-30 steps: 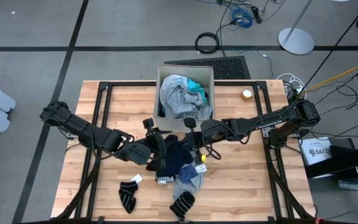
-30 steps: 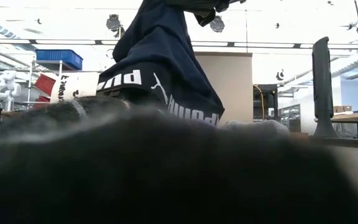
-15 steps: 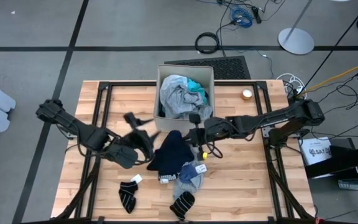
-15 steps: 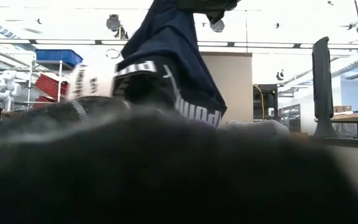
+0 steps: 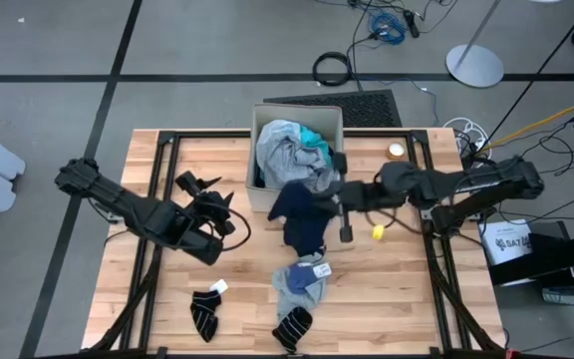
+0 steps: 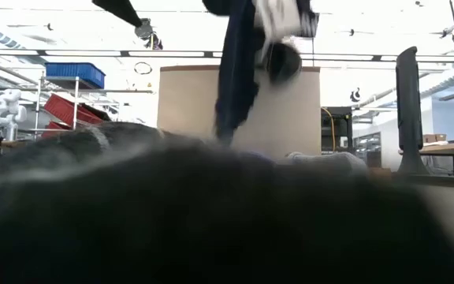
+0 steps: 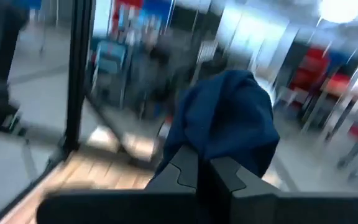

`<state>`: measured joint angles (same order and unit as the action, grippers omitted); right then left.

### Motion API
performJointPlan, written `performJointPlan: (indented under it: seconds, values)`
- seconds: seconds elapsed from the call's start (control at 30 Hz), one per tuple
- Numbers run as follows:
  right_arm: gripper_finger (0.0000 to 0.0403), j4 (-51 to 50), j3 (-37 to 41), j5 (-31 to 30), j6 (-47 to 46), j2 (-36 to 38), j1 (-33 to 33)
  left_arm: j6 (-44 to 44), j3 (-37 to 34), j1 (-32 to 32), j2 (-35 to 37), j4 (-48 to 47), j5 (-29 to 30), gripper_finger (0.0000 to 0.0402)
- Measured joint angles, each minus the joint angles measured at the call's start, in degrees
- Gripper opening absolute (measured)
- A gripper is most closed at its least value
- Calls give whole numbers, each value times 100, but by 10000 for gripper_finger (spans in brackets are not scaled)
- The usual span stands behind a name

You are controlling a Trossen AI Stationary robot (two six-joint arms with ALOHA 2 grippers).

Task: Sort clothes
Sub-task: Put the blue boxer into the laundry bin

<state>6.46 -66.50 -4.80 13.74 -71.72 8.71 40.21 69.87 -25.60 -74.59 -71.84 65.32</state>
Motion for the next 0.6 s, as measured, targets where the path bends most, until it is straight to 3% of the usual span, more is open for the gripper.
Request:
performJointPlan:
  seconds: [0.23,0.33,0.6]
  values:
    - [0,2294,0,5,671,157,-360,-25,-265,228,0,227,-325,248]
    - [0,2843,0,12,656,155,-686,-35,-335,279,0,233,-389,248]
    - [0,2401,-409,40,-379,-161,-1967,-43,-352,349,0,305,-389,248]
